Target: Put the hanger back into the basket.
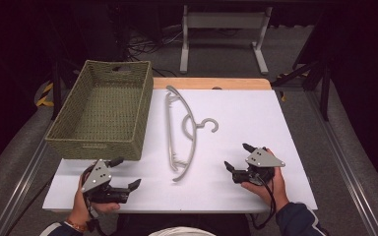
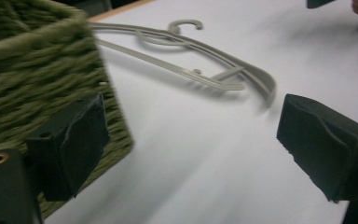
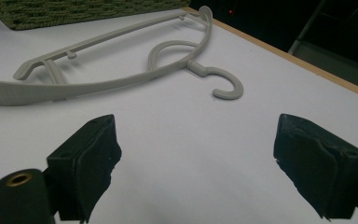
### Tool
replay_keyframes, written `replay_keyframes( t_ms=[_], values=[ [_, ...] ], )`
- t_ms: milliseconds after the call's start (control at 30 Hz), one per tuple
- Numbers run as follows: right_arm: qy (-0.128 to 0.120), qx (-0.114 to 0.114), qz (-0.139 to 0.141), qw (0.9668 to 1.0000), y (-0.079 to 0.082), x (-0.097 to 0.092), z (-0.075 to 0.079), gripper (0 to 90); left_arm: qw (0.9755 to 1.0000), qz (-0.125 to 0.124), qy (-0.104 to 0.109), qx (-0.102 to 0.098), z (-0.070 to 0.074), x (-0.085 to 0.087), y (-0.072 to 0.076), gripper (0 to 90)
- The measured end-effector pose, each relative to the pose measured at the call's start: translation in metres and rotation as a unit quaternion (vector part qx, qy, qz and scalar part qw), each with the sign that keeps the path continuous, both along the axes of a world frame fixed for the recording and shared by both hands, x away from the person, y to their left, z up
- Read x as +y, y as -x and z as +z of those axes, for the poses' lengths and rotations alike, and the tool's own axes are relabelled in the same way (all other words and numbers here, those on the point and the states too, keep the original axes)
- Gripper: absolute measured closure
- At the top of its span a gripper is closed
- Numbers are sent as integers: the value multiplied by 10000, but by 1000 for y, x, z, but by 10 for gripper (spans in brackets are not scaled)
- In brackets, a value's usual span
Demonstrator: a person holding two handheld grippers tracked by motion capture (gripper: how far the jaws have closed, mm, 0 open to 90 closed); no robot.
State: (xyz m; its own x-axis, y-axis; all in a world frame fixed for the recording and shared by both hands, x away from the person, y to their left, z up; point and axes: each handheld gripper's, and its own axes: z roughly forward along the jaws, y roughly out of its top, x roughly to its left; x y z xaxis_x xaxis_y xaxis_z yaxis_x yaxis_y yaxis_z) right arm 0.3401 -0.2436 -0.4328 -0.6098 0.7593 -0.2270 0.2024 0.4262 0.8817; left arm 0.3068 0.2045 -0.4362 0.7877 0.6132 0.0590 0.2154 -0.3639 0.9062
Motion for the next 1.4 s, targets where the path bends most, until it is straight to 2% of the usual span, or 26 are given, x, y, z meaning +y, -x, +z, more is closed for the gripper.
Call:
replay_keyframes(
  t_ms=[167, 200, 233, 267, 300, 367, 400, 433, 500, 567, 600, 667, 733, 800, 833, 867, 967, 1033, 1067, 1133, 1167, 1233, 1267, 1333, 1400],
  values=[
    [51, 27, -33, 10000, -1, -3, 0, 143, 9992, -231, -159, 300, 5, -32, -8, 134],
    [57, 30, -46, 10000, -1, -4, 0, 144, 9984, -345, -237, 378, 7, -44, -12, 137],
    [57, 30, -46, 10000, -1, -4, 0, 144, 9984, -345, -237, 378, 7, -44, -12, 169],
    [56, 34, -59, 10000, -1, -5, 0, 146, 9977, -431, -267, 457, 9, -56, -16, 169],
    [77, 26, -65, 9999, -1, -6, 0, 147, 9972, -517, -300, 448, 12, -65, -19, 169],
    [83, 29, -69, 9999, -1, -8, 1, 149, 9958, -569, -467, 550, 15, -84, -25, 223],
    [78, 37, -72, 9999, -1, -8, 1, 150, 9943, -630, -541, 667, 17, -101, -33, 227],
    [71, 42, -97, 9999, -1, -10, 1, 151, 9924, -640, -651, 820, 16, -110, -39, 270],
    [63, 81, -130, 9999, -1, -11, 1, 153, 9899, -674, -642, 1073, 15, -125, -53, 294],
    [74, 119, -140, 9998, -1, -13, 0, 155, 9864, -617, -849, 1267, 12, -139, -66, 337],
    [82, 138, -151, 9998, -2, -13, 0, 155, 9847, -575, -869, 1394, 10, -146, -71, 350],
    [110, 177, -173, 9996, -2, -14, -1, 155, 9793, -501, -1003, 1685, 6, -156, -83, 380],
    [127, 221, -203, 9995, -1, -15, -1, 155, 9740, -388, -1266, 1836, -1, -165, -92, 395],
    [144, 259, -222, 9993, -1, -16, -2, 155, 9681, -349, -1393, 2054, -8, -170, -98, 420],
    [150, 295, -234, 9992, -1, -16, -2, 155, 9681, -349, -1393, 2054, -8, -170, -98, 455],
    [170, 310, -228, 9991, -1, -17, -3, 155, 9661, -316, -1528, 2056, -11, -172, -100, 481],
    [189, 364, -232, 9989, -1, -18, -3, 155, 9638, -304, -1687, 2041, -8, -172, -100, 546],
    [191, 391, -237, 9988, -2, -18, -3, 155, 9634, -291, -1808, 1960, -7, -173, -99, 625],
    [201, 392, -234, 9988, -2, -18, -3, 155, 9621, -297, -1898, 1938, -6, -173, -98, 628],
    [214, 402, -231, 9987, -2, -18, -3, 154, 9627, -337, -1951, 1846, -4, -172, -96, 648],
    [215, 407, -228, 9987, -2, -18, -3, 154, 9621, -355, -1994, 1824, -2, -171, -94, 675],
    [225, 418, -225, 9986, -2, -18, -4, 154, 9593, -402, -2219, 1700, 2, -169, -92, 708],
    [234, 420, -227, 9986, -2, -18, -4, 153, 9591, -391, -2220, 1712, 3, -168, -91, 722],
    [230, 426, -225, 9986, -3, -18, -4, 153, 9618, -532, -2065, 1716, 8, -163, -92, 790],
    [231, 437, -246, 9985, -3, -19, -4, 152, 9649, -524, -1844, 1797, 11, -159, -94, 877]
  ],
)
